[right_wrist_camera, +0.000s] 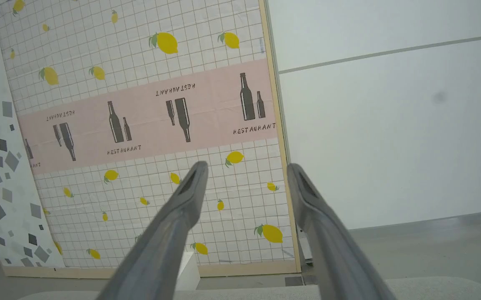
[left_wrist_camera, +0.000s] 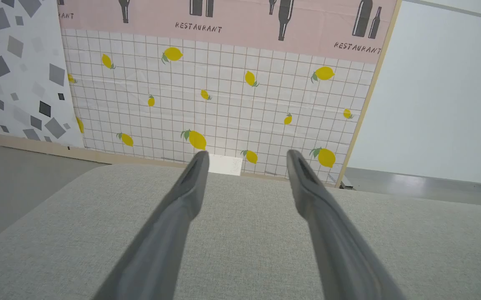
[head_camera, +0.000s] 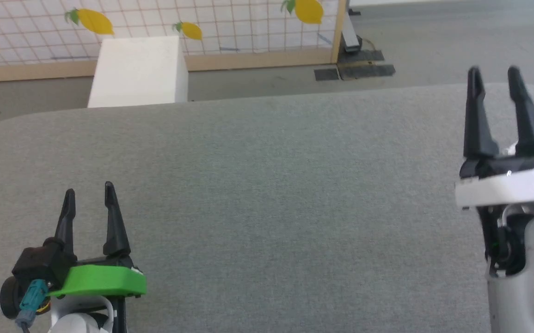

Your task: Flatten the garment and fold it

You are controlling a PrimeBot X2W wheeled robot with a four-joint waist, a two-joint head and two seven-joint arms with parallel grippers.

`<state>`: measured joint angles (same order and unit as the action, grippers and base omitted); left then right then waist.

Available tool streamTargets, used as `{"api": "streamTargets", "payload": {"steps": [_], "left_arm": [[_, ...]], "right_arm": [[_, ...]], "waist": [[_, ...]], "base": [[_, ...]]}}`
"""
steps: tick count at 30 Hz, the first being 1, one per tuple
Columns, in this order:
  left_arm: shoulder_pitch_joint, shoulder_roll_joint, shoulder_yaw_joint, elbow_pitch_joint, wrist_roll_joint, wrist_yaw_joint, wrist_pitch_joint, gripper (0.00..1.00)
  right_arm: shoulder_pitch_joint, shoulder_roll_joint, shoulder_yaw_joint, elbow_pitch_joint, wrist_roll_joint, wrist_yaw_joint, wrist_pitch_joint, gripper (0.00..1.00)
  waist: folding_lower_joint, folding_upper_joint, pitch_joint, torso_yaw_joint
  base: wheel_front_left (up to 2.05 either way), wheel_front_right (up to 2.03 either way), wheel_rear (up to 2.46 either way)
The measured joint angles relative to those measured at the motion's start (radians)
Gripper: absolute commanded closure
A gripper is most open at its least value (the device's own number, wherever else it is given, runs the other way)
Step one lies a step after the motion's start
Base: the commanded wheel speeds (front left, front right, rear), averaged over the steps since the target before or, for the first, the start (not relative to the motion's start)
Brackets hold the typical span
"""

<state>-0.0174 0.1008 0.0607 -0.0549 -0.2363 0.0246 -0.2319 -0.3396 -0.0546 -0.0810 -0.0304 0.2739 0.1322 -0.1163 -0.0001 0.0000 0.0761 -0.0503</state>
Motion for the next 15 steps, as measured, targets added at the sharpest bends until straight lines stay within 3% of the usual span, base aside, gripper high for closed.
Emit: {"api": "streamTargets", "payload": {"steps": [7,15], "left_arm": [[0.0,-0.004,-0.028,0.029,0.005,0.004,-0.008,0.0],[-0.001,-0.003,-0.091,0.075,0.05,0.002,-0.012,0.0]], "right_arm": [[0.12,0.002,0.044,0.095,0.028,0.0,-0.116,0.0],[0.234,0.004,0.063,0.142,-0.025,0.0,-0.136,0.0]], "waist": [[0.0,0.0,-0.039,0.041],[0.0,0.0,-0.064,0.073]], "base": [[0.0,0.0,0.0],[0.0,0.0,0.0]]}}
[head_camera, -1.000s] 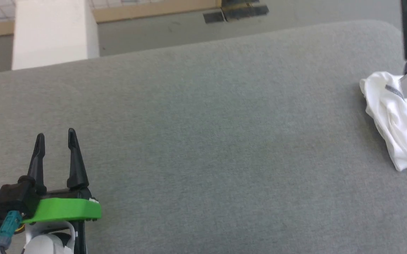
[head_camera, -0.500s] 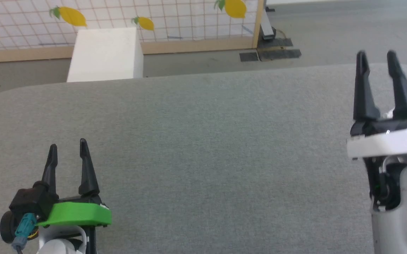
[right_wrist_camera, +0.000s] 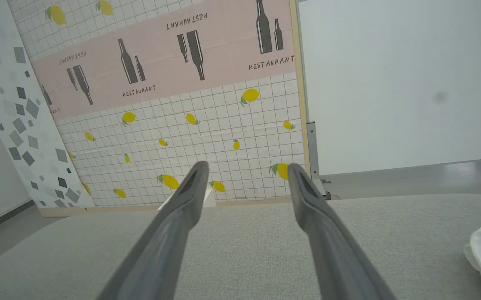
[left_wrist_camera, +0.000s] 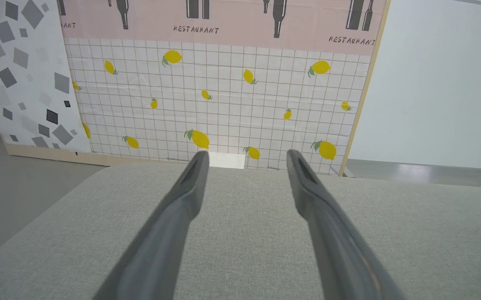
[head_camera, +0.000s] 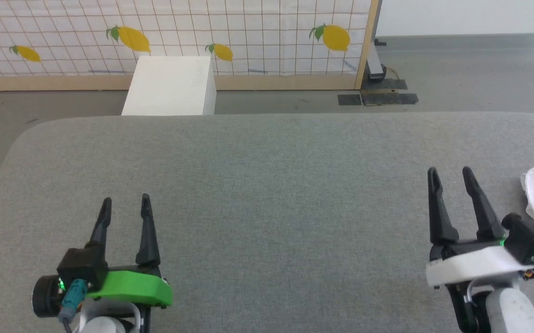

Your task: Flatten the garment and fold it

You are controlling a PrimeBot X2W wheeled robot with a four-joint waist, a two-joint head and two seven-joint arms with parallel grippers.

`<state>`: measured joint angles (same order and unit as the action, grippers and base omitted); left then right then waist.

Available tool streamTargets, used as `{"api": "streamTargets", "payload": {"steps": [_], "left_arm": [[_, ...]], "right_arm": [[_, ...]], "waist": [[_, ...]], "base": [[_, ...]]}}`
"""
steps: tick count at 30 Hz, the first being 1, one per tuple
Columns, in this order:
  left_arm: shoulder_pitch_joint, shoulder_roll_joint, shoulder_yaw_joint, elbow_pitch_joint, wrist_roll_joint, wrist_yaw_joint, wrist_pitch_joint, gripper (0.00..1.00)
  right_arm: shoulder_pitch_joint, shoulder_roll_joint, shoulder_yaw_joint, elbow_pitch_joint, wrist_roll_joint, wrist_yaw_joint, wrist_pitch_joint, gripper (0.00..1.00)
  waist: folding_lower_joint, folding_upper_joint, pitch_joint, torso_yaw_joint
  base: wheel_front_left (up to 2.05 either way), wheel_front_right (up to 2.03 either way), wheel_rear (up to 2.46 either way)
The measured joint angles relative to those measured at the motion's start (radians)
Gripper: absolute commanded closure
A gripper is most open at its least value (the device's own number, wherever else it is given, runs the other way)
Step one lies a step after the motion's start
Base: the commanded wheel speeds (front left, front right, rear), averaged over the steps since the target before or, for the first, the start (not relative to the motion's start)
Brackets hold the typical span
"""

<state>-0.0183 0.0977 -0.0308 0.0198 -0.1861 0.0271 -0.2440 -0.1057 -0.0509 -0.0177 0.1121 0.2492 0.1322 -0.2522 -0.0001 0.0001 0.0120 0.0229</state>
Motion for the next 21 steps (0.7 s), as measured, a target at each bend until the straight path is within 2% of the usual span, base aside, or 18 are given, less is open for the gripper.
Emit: {"api": "streamTargets", "payload": {"steps": [3,9,21], "left_arm": [[0.001,-0.003,-0.04,0.056,0.019,-0.012,-0.008,0.0],[0.002,-0.009,-0.059,0.103,0.018,-0.025,-0.008,0.0],[0.002,-0.021,-0.058,0.141,0.018,-0.026,-0.009,0.0]], "right_arm": [[0.055,0.0,-0.032,0.021,-0.03,0.0,-0.004,0.0],[0.084,0.0,-0.054,0.035,-0.032,0.0,-0.004,0.0],[0.09,0.0,-0.053,0.072,-0.031,0.0,-0.004,0.0]], "waist": [[0.0,0.0,-0.007,0.0],[0.0,0.0,-0.007,-0.004],[0.0,0.0,-0.007,-0.005]], "base": [[0.0,0.0,0.0],[0.0,0.0,0.0],[0.0,0.0,0.0]]}}
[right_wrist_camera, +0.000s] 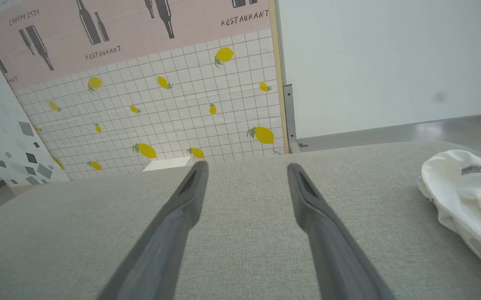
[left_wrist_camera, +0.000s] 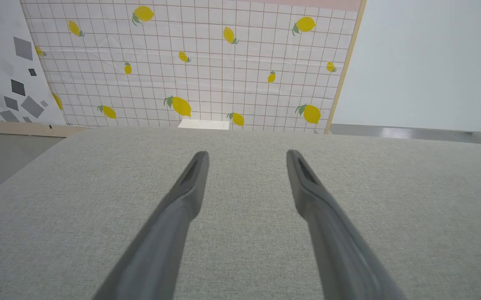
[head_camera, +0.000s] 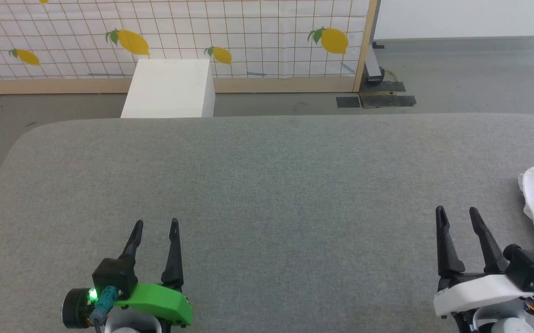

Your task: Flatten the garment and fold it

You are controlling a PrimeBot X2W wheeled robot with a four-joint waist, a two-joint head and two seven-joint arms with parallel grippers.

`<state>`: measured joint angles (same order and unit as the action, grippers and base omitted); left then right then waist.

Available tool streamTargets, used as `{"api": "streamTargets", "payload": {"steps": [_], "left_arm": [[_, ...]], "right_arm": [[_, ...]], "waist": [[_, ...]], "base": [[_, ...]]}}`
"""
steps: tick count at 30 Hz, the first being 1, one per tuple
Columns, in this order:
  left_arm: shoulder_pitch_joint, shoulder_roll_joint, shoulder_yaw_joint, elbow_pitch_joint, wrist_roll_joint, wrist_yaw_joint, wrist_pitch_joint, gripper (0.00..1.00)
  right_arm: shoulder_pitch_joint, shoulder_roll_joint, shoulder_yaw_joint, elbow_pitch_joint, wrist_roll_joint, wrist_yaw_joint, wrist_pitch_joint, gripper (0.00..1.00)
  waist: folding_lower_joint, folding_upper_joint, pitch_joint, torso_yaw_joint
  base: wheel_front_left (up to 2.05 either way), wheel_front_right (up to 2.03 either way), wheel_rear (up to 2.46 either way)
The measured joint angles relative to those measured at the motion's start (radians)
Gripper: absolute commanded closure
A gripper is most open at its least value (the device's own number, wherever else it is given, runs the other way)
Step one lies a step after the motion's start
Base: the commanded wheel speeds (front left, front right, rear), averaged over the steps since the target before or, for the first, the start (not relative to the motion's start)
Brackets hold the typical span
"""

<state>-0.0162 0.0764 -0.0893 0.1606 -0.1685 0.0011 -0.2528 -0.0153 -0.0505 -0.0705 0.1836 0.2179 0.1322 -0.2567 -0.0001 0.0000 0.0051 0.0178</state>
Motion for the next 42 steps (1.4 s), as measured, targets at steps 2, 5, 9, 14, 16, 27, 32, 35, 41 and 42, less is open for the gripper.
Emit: {"api": "streamTargets", "payload": {"steps": [2,5,9,14,16,27,32,35,41,42], "left_arm": [[0.0,-0.001,0.001,0.006,0.0,0.0,0.0,0.0],[0.0,-0.001,0.001,0.008,0.0,0.0,0.002,1.0],[0.0,-0.001,0.001,0.007,0.001,0.0,0.005,1.0],[0.0,-0.001,0.003,0.003,0.002,0.0,0.014,1.0],[0.0,-0.001,0.005,0.0,0.004,0.0,0.015,1.0],[0.0,-0.003,0.012,-0.013,0.019,0.0,0.041,1.0],[0.0,-0.004,0.014,-0.019,0.023,0.0,0.049,1.0],[0.0,-0.004,0.016,-0.025,0.027,0.0,0.057,1.0],[0.0,-0.005,0.02,-0.034,0.032,0.0,0.067,1.0],[0.0,-0.005,0.021,-0.035,0.032,0.0,0.068,1.0]], "right_arm": [[0.0,0.0,0.003,0.003,0.0,0.0,0.0,0.0],[0.0,0.0,0.003,0.003,0.0,0.0,0.001,1.0],[0.0,0.0,0.004,0.003,0.0,0.0,0.001,1.0],[0.0,0.0,0.005,-0.002,-0.003,0.0,0.011,1.0],[0.0,0.0,0.006,-0.004,-0.008,0.0,0.016,1.0],[0.0,0.0,0.011,-0.02,-0.026,0.0,0.038,1.0],[0.0,0.0,0.014,-0.026,-0.034,0.0,0.05,1.0],[0.0,0.0,0.016,-0.031,-0.039,0.0,0.054,1.0],[0.0,0.0,0.019,-0.04,-0.05,0.0,0.065,1.0],[0.0,0.0,0.02,-0.041,-0.052,0.0,0.069,1.0]], "waist": [[0.0,0.0,0.002,0.001],[0.0,0.0,0.002,0.001],[0.0,0.0,0.002,0.001],[0.0,0.0,0.002,0.0],[0.0,0.0,0.002,0.0],[0.0,0.0,0.001,-0.002],[0.0001,0.0,0.001,-0.003],[0.0001,0.0,0.001,-0.003],[0.0001,0.0,0.0,-0.004],[0.0001,0.0,0.0,-0.004]], "base": [[0.0,0.0,0.0],[0.0,0.0,0.0],[0.0,0.0,0.0],[0.0,0.0,0.0],[0.0,0.0,0.0],[0.0,0.0,0.0],[0.0,0.0,0.0],[0.0,0.0,0.0],[0.0,0.0,0.0],[0.0,0.0,0.0]]}}
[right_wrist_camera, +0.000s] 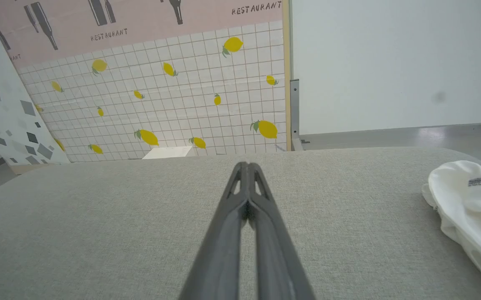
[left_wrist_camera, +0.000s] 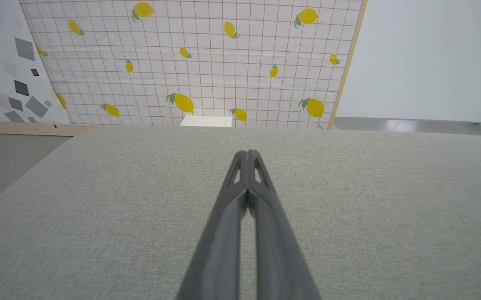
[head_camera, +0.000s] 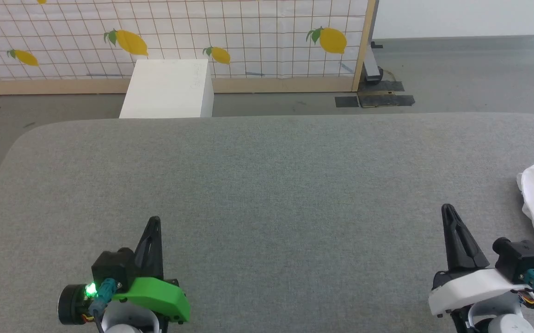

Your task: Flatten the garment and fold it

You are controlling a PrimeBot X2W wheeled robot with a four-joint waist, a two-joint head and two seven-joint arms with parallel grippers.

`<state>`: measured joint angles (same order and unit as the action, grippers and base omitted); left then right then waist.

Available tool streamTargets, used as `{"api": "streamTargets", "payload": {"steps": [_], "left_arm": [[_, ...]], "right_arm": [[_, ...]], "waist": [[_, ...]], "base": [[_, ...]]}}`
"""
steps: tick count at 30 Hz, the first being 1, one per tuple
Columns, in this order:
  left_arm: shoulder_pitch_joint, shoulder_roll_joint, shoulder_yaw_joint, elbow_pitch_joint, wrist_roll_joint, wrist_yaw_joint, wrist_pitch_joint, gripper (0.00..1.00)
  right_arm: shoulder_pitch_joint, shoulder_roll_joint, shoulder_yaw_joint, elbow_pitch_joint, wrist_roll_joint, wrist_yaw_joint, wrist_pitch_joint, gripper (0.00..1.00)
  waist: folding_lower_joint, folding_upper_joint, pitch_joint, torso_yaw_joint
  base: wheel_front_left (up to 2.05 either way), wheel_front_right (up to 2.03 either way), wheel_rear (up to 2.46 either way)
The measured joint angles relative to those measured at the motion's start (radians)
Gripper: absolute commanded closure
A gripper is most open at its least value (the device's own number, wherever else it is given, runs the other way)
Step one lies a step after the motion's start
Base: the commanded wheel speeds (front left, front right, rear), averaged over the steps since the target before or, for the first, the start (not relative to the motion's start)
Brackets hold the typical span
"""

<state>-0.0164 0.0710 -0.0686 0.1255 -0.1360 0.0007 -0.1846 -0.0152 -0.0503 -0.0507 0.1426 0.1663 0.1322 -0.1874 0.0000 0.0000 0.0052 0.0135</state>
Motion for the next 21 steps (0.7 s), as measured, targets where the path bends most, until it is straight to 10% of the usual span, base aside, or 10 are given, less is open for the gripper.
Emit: {"api": "streamTargets", "payload": {"steps": [21], "left_arm": [[0.0,-0.002,0.017,-0.028,0.034,0.0,0.043,1.0]], "right_arm": [[0.0,0.0,0.011,-0.032,-0.038,0.0,0.043,1.0]], "waist": [[0.0,0.0,-0.001,-0.003]], "base": [[0.0,0.0,0.0]]}}
